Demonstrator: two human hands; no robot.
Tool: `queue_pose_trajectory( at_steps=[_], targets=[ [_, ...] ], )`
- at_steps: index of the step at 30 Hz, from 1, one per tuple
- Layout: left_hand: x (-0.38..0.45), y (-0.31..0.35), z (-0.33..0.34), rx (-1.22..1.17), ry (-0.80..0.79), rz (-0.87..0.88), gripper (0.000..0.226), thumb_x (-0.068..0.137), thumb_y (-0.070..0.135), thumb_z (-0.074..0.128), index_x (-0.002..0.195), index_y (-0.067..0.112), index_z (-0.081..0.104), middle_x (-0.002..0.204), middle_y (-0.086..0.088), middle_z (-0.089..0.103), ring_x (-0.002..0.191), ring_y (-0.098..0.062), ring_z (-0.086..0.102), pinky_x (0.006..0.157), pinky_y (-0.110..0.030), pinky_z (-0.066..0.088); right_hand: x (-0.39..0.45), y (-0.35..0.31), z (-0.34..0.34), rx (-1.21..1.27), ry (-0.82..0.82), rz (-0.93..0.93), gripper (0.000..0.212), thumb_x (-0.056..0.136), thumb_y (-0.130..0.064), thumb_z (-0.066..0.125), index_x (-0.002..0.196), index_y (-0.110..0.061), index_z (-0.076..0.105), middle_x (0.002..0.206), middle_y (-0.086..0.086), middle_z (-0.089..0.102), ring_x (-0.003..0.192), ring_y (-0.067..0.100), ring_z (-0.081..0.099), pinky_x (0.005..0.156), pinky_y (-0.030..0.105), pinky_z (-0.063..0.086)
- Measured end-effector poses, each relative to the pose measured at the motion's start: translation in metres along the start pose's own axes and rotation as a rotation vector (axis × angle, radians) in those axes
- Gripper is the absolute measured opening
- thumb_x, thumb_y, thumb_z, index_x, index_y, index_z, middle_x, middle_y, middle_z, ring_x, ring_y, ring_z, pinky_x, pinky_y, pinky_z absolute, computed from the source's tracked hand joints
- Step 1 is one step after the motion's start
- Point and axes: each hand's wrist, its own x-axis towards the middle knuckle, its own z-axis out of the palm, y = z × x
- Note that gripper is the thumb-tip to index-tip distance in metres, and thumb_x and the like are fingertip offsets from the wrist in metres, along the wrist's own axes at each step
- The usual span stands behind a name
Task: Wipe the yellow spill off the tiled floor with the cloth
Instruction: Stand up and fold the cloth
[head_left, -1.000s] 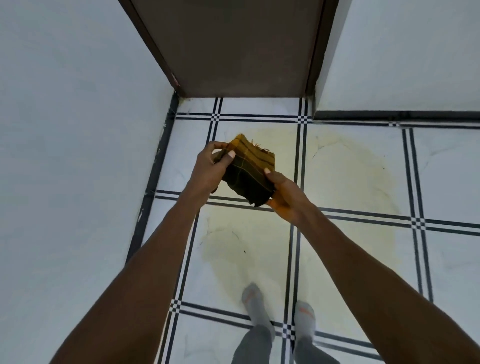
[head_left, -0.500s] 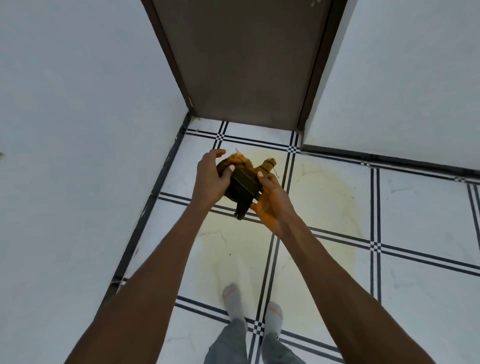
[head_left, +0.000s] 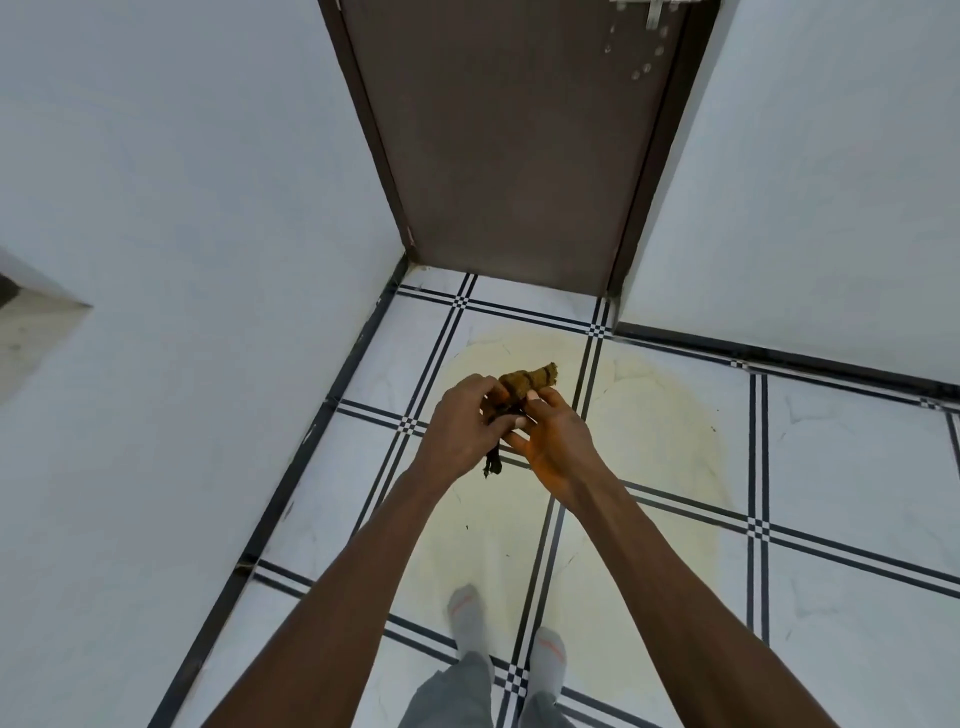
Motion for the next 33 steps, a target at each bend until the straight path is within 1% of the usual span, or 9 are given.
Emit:
queue_pose_trajectory(
  at_steps=[2,4,8,9,11,15,21,27,33],
  targets=[
    [-0.003,0.002,-0.002,-0.004,0.009,-0.001,0.024,0.093,0.030,0.075,0.110,0.013,0.072,0.105,-0.005,0.072,0.092,-0.021,0.070,0.088,-0.042,0.062,-0.008,-0.003,-0.001,-0.011,-0.005,-0.021,0.021,0.109,-0.015,0.052,0.126,-0.012,0.066,0.124,0.012,0.076,0.115,0.028,0.075,0.096,0.045,0.062],
    [-0.006,0.005,-0.005,-0.022,0.010,-0.009,0.025,0.096,0.027,0.072,0.114,0.010,0.074,0.106,-0.008,0.075,0.095,-0.023,0.071,0.090,-0.038,0.061,-0.016,-0.005,-0.002,-0.030,-0.019,-0.048,0.018,0.105,-0.016,0.060,0.121,-0.012,0.067,0.122,0.010,0.077,0.114,0.026,0.075,0.089,0.042,0.064],
    [-0.014,0.008,-0.013,-0.115,-0.023,-0.013,0.028,0.097,0.030,0.071,0.117,0.012,0.077,0.107,-0.005,0.079,0.096,-0.013,0.071,0.083,-0.014,0.050,-0.022,-0.011,-0.005,-0.082,0.014,-0.072,0.023,0.100,-0.020,0.069,0.120,-0.007,0.069,0.121,0.013,0.078,0.116,0.027,0.074,0.097,0.047,0.062],
    [-0.015,0.008,-0.015,-0.153,-0.017,-0.029,0.026,0.095,0.031,0.074,0.114,0.014,0.078,0.105,-0.003,0.079,0.095,-0.010,0.071,0.083,-0.015,0.050,-0.023,-0.012,-0.005,-0.089,0.016,-0.065,0.022,0.099,-0.020,0.071,0.117,-0.007,0.070,0.120,0.013,0.078,0.116,0.027,0.074,0.100,0.048,0.060],
    [-0.015,0.006,-0.019,-0.245,-0.004,-0.092,0.024,0.089,0.033,0.080,0.106,0.016,0.080,0.096,0.001,0.079,0.093,-0.012,0.074,0.088,-0.026,0.057,-0.023,-0.013,-0.005,-0.103,0.015,-0.047,0.022,0.099,-0.021,0.071,0.116,-0.007,0.072,0.118,0.012,0.079,0.115,0.027,0.075,0.103,0.049,0.059],
    [-0.018,0.007,-0.026,-0.434,-0.054,-0.168,0.026,0.084,0.027,0.085,0.102,0.008,0.079,0.092,-0.008,0.078,0.093,-0.023,0.077,0.093,-0.041,0.062,-0.028,-0.015,-0.006,-0.105,-0.014,-0.030,0.026,0.100,-0.021,0.069,0.121,-0.006,0.070,0.120,0.012,0.078,0.115,0.026,0.074,0.107,0.050,0.056],
    [-0.019,0.013,-0.029,-0.399,-0.065,-0.170,0.025,0.079,0.023,0.089,0.094,0.009,0.074,0.092,-0.012,0.074,0.091,-0.026,0.076,0.094,-0.047,0.062,-0.036,-0.020,-0.005,-0.135,-0.094,-0.027,0.029,0.097,-0.024,0.074,0.122,-0.011,0.069,0.123,0.010,0.077,0.118,0.029,0.073,0.104,0.048,0.057],
    [-0.018,0.019,-0.030,-0.382,-0.126,-0.149,0.026,0.079,0.023,0.089,0.093,0.007,0.074,0.092,-0.010,0.075,0.090,-0.024,0.077,0.093,-0.049,0.062,-0.038,-0.025,-0.009,-0.145,-0.082,-0.023,0.012,0.102,-0.020,0.066,0.111,-0.013,0.072,0.119,0.009,0.079,0.116,0.028,0.073,0.104,0.047,0.057],
    [-0.015,0.025,-0.032,-0.407,-0.144,-0.182,0.026,0.080,0.028,0.088,0.090,0.009,0.073,0.096,-0.012,0.075,0.097,-0.027,0.076,0.099,-0.055,0.058,-0.034,-0.027,-0.015,-0.108,-0.057,-0.004,0.025,0.106,-0.016,0.058,0.127,-0.003,0.064,0.123,0.012,0.077,0.116,0.030,0.073,0.102,0.050,0.058]
  ],
)
